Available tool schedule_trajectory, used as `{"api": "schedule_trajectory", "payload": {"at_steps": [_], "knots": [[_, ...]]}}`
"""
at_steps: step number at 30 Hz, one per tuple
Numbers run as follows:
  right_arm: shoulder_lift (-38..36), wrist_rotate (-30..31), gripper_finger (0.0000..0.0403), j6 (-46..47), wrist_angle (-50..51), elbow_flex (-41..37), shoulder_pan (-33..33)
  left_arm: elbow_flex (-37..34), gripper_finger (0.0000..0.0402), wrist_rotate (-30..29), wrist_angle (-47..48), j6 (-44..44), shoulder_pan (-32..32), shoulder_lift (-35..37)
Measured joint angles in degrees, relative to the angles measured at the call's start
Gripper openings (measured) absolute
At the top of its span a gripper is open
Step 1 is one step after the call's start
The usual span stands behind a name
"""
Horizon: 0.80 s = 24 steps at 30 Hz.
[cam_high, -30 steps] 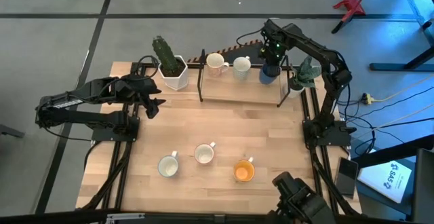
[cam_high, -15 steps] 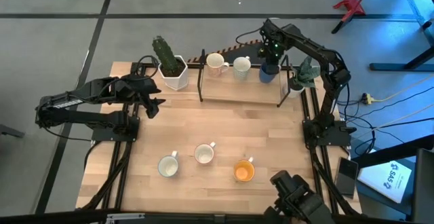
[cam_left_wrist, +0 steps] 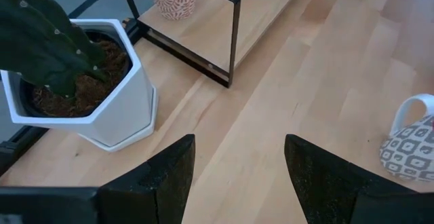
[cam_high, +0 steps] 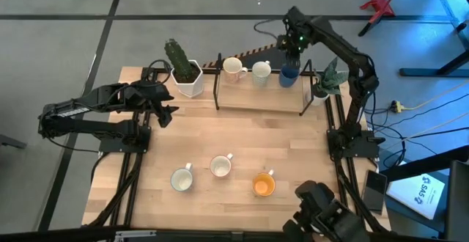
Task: Place coffee mugs
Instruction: Put the yellow mug on the shelf
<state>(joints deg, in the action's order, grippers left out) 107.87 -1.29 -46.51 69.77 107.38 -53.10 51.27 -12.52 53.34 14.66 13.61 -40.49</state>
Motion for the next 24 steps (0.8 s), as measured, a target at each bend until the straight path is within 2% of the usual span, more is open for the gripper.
{"api": "schedule_trajectory", "payload": {"at_steps": [5, 9, 12, 18, 22, 24], "knots": [[-0.05, -4.64, 0.0134, 3.8, 6.29, 12.14, 2.58, 0.0, 0.0222, 2.44, 0.02, -0.02, 0.0, -0.02], [-0.15, -11.84, 0.0133, 9.44, 12.7, 19.95, 9.01, 0.0, 0.0222, 3.09, 0.02, -0.11, 0.0, 0.0], [-0.21, -13.09, 0.0133, 10.92, 16.93, 22.64, 17.69, 0.0, 0.0222, 3.13, 0.04, -0.32, 0.0, 0.0], [-0.37, -12.71, 0.0133, 15.74, 18.84, 22.49, 36.75, 0.0, 0.0222, 4.95, 0.04, -1.73, 0.0, 0.0], [-0.37, -9.49, 0.0133, 23.93, 19.35, 22.33, 48.56, 0.01, 0.0222, 6.18, 0.02, -1.73, -0.01, 0.0], [-0.37, -5.68, 0.0133, 27.43, 19.64, 22.33, 54.25, 0.0, 0.0222, 6.28, 0.02, -1.77, -0.02, 0.0]]}}
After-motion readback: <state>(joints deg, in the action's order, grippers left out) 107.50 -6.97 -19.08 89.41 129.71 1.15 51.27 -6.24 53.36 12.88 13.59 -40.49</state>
